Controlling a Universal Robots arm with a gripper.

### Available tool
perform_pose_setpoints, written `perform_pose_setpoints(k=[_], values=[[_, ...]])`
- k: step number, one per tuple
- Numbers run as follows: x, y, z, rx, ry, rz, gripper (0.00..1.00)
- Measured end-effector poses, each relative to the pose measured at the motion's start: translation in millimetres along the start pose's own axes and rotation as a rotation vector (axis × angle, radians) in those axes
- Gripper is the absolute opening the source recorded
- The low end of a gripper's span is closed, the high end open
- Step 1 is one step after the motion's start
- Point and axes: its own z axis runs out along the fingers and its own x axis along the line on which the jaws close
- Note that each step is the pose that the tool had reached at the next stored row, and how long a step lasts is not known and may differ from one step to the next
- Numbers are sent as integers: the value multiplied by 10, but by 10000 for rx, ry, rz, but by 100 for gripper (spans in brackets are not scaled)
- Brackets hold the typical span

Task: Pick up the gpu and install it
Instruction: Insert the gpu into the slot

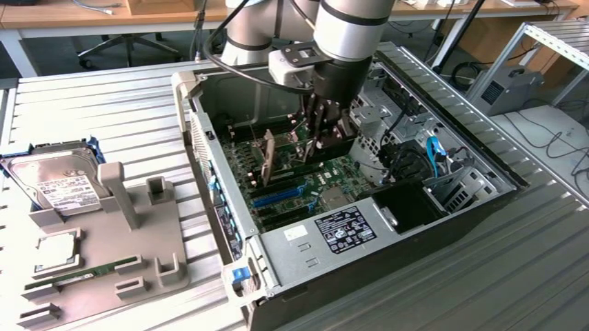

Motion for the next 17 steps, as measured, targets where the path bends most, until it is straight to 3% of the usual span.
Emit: perform_pose_setpoints(k=[17], values=[[0, 56, 1, 0, 0, 0, 26]])
